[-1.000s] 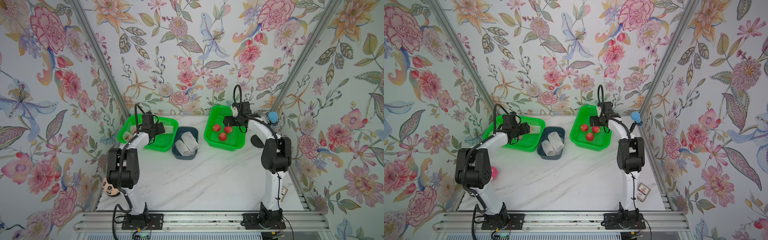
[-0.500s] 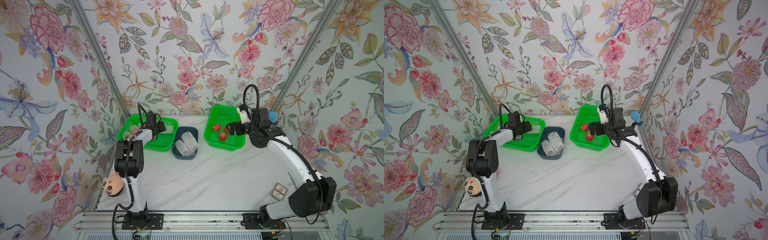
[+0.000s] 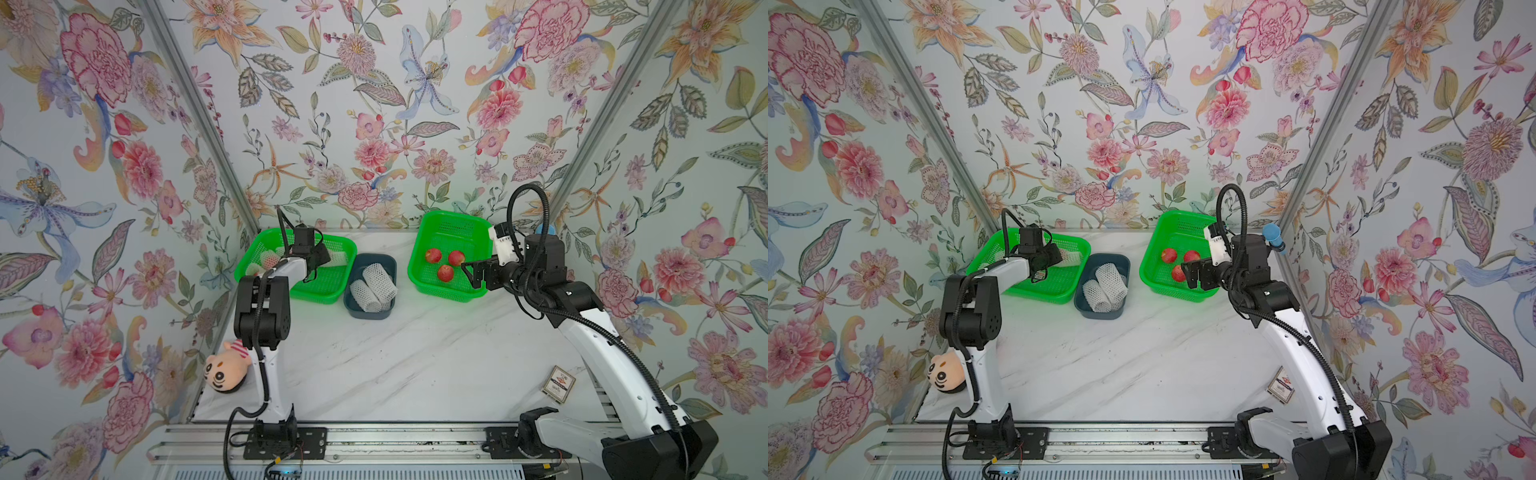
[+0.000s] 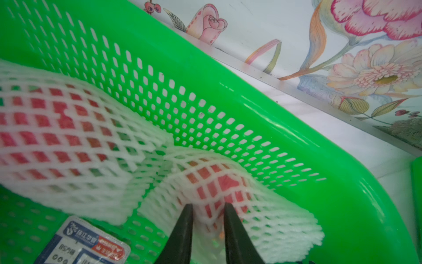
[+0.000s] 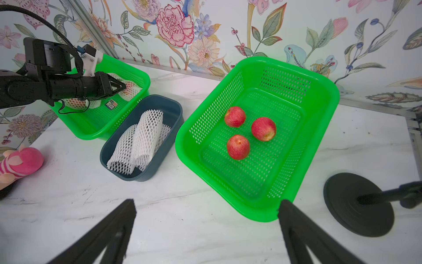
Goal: Remove foam nets from apples
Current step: Pick up the apple from the basket.
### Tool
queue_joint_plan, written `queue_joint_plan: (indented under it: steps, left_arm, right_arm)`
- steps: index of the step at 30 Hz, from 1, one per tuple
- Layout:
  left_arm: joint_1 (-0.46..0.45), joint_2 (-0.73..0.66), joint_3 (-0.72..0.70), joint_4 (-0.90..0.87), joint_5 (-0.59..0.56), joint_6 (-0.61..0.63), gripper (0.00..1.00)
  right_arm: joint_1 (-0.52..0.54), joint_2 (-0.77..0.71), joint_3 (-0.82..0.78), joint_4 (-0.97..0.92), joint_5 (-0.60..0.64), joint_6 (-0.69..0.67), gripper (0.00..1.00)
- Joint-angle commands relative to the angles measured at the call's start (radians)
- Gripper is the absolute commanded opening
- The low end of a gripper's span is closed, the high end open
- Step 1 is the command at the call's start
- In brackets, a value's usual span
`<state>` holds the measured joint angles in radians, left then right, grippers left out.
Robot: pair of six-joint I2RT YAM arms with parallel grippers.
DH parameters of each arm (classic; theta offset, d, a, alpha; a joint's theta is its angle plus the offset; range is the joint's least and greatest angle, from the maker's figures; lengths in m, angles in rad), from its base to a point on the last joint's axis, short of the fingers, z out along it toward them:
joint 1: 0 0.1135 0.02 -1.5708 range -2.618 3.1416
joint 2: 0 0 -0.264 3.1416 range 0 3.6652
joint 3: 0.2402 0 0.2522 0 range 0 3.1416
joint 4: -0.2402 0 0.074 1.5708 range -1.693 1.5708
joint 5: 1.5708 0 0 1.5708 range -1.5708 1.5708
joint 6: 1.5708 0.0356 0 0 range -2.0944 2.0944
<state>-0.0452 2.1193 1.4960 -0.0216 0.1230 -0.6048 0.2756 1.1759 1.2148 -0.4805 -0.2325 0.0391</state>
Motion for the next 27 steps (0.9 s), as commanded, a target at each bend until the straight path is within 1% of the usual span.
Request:
queue_joint_plan:
  steps: [1, 6, 10, 15, 19, 23, 27]
  left_arm:
    - [-0.003, 0.001, -0.01, 0.011, -0.013, 0.003, 0.16]
    - [-0.002, -0.018, -0.021, 0.006, -0.011, 0.011, 0.06]
    - [-0.003, -0.071, -0.063, 0.012, -0.012, 0.021, 0.02]
    - [-0.003, -0.148, -0.117, 0.008, 0.001, 0.039, 0.01]
    - [-0.005, -0.233, -0.192, 0.022, 0.016, 0.039, 0.01]
    - [-0.02, -0.336, -0.262, 0.016, 0.014, 0.05, 0.01]
    - [-0.042, -0.448, -0.315, -0.014, 0.011, 0.071, 0.01]
  right_arm:
    - [0.022, -0.014, -0.009, -0.021, -0.057, 0.005, 0.99]
    - [0.086, -0.024, -0.02, -0.018, -0.1, -0.02, 0.99]
    - [0.136, -0.022, -0.045, 0.001, -0.111, -0.005, 0.99]
    - [0.214, -0.014, -0.083, 0.04, -0.077, 0.016, 0.99]
    - [0.268, -0.002, -0.097, 0.052, -0.03, 0.035, 0.99]
    - [0.299, 0.001, -0.138, 0.107, -0.022, 0.054, 0.99]
    - [0.319, 0.028, -0.146, 0.117, -0.012, 0.054, 0.99]
